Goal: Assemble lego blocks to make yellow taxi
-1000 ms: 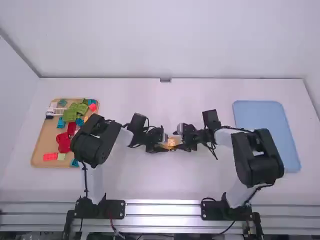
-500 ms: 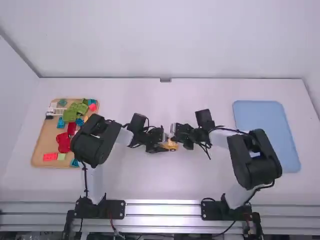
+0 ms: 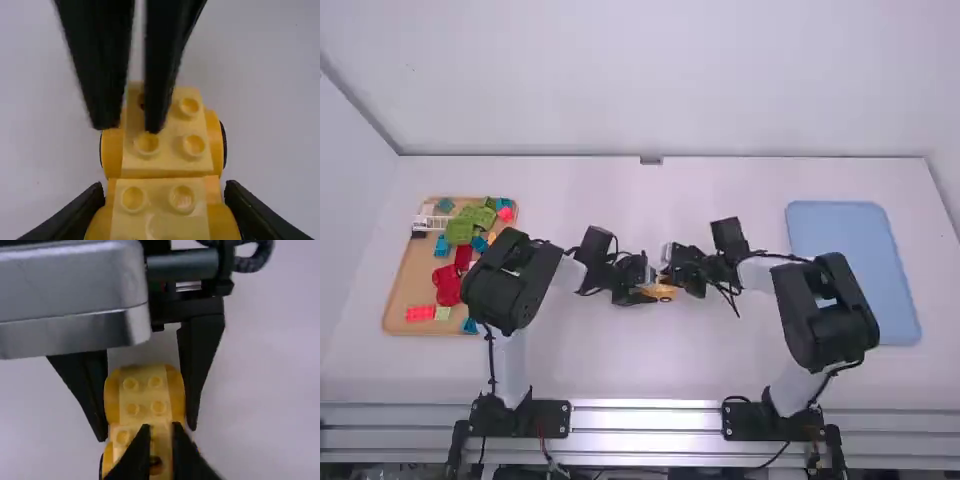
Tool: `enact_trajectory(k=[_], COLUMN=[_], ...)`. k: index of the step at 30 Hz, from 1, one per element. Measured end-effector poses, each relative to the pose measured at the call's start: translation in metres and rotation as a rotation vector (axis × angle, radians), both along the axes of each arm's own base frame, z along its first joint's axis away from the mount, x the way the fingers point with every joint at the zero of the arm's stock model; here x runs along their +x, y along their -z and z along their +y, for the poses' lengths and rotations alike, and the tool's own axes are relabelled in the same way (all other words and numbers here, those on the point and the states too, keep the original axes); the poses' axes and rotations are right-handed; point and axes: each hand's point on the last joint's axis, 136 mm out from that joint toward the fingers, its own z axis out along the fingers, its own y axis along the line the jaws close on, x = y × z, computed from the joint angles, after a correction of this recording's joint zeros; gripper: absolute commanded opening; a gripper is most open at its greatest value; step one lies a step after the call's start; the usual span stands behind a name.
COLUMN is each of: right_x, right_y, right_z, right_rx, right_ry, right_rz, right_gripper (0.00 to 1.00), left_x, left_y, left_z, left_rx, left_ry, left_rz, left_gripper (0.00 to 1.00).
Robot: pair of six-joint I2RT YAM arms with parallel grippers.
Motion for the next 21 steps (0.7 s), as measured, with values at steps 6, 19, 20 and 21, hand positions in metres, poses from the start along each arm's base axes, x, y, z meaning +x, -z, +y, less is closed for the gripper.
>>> enact_trajectory(k=[6,19,20,21], right_x=[-0.004,-0.008,-0.009,-0.009], right_y=[-0.013,0.005,0.008,0.012], right_z=[-0.015,0.003,0.003,0.002], right_rx=[0.044,-0.048,-0.053,-0.060], right_ry=[-0.012,-0.052,-0.049,-0.044], right_rz=[0.007,-0.039,-0.032,-0.016], right_gripper=[0.74,0.73,0.73,0.71], left_x=[0.000,0.000,0.000,-0.001], left_y=[0.000,0.000,0.000,0.000], left_z=[0.000,0.000,0.000,0.000], left_rx=[-0.002,-0.001,-0.002,-0.002], left_ry=[-0.004,-0.003,-0.003,-0.002], left_rz=[0.004,0.006,0.007,0.009], left_gripper=[0.44,0.44,0.44,0.43])
